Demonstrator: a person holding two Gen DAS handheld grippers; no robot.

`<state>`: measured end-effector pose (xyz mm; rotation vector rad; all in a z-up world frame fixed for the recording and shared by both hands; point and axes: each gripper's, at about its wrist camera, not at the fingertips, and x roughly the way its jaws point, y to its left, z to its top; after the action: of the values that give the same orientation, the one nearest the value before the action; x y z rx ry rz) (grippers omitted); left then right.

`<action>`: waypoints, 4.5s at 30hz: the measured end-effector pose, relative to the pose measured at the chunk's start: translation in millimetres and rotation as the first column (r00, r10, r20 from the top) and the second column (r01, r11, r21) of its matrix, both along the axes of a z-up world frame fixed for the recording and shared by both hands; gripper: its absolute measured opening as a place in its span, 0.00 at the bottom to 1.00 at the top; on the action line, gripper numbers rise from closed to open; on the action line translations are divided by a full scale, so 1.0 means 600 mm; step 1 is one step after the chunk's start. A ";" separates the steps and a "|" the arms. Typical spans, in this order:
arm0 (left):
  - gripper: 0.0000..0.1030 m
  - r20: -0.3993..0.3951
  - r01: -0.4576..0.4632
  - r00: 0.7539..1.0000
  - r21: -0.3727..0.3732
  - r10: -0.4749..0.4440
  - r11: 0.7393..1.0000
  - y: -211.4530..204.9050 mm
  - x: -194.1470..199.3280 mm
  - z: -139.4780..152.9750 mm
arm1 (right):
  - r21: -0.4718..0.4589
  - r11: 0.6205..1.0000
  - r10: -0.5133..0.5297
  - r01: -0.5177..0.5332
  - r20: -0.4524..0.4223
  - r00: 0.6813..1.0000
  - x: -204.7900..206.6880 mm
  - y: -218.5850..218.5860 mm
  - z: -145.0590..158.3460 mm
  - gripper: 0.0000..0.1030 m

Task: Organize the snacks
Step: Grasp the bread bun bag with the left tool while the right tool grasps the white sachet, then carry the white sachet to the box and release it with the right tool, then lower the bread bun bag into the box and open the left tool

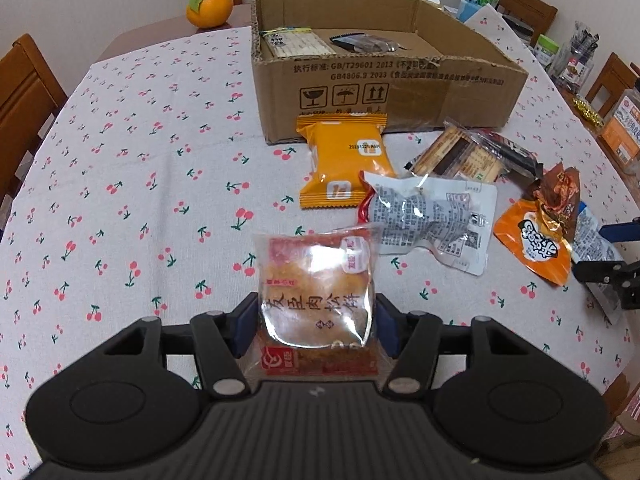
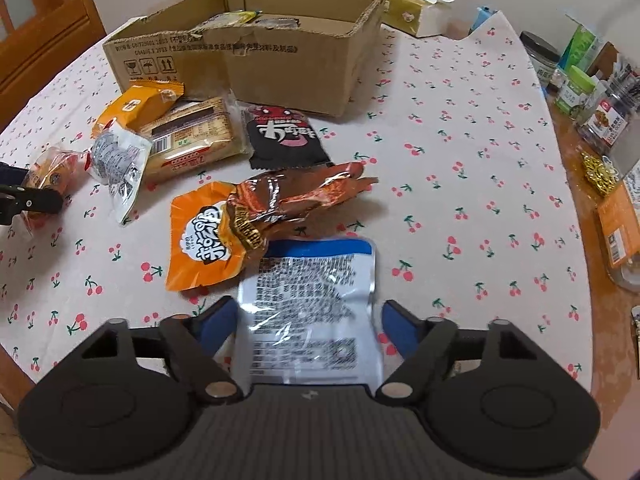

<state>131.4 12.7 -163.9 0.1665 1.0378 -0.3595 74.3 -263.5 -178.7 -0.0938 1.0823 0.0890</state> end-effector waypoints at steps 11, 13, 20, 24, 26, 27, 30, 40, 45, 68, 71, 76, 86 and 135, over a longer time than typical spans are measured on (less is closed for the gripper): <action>0.64 0.013 0.035 0.999 0.028 -0.035 0.999 -0.011 0.002 -0.004 | -0.004 1.000 -0.007 0.007 -0.017 1.000 -0.016 -0.003 0.001 0.80; 0.64 0.012 0.037 0.999 0.028 -0.037 0.999 -0.011 0.002 -0.005 | -0.001 1.000 -0.010 0.010 -0.016 1.000 -0.017 -0.004 0.001 0.80; 0.61 0.019 0.028 0.999 0.024 -0.029 0.999 -0.013 -0.001 -0.006 | -0.005 1.000 -0.016 0.016 -0.008 1.000 -0.019 -0.002 0.003 0.76; 0.54 0.018 0.029 0.999 0.014 -0.029 0.999 -0.009 0.000 -0.002 | -0.015 1.000 -0.024 0.024 -0.008 1.000 -0.019 -0.001 0.005 0.75; 0.54 0.017 0.021 1.000 0.013 -0.021 1.000 -0.006 0.000 -0.001 | -0.021 0.999 -0.029 0.029 -0.009 1.000 -0.020 -0.001 0.007 0.75; 0.54 0.016 0.021 1.000 0.015 -0.021 1.000 -0.006 0.000 0.000 | -0.022 0.999 -0.032 0.032 -0.009 0.999 -0.020 -0.002 0.008 0.75; 0.54 0.019 0.017 1.000 0.018 -0.017 1.000 -0.004 -0.002 0.006 | -0.027 0.999 -0.047 0.047 -0.010 0.999 -0.021 -0.008 0.015 0.75; 0.54 0.036 -0.019 0.999 0.032 0.018 0.999 0.004 -0.004 0.057 | -0.082 0.993 -0.087 0.089 0.031 0.996 -0.019 -0.034 0.067 0.75; 0.54 0.062 -0.019 0.998 0.020 0.017 1.000 -0.003 -0.007 0.095 | -0.080 0.994 -0.066 0.074 0.097 0.993 -0.003 -0.032 0.116 0.75; 0.54 0.161 0.009 0.987 -0.011 -0.007 1.000 -0.019 0.015 0.167 | -0.063 0.987 0.161 -0.149 0.289 0.944 0.258 0.063 0.228 0.75; 0.54 0.161 -0.011 0.987 -0.016 0.014 1.000 -0.008 0.026 0.167 | -0.066 0.985 0.169 -0.157 0.286 0.943 0.306 0.074 0.221 0.75; 0.54 0.167 -0.044 0.985 -0.024 0.047 0.999 0.003 0.043 0.171 | -0.062 0.987 0.158 -0.146 0.275 0.949 0.382 0.081 0.201 0.75; 0.54 0.166 -0.066 0.984 -0.027 0.069 0.997 0.001 0.063 0.178 | -0.074 0.990 0.131 -0.116 0.233 0.964 0.476 0.075 0.150 0.81; 0.54 0.235 0.159 0.961 -0.035 -0.146 0.987 -0.211 0.222 0.189 | -0.018 0.994 -0.102 0.108 0.214 0.971 0.089 0.027 0.182 1.00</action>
<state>264.8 -113.7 -50.6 0.2360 0.7851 -0.4953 127.9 -247.3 -69.3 -0.0704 0.8722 -0.0319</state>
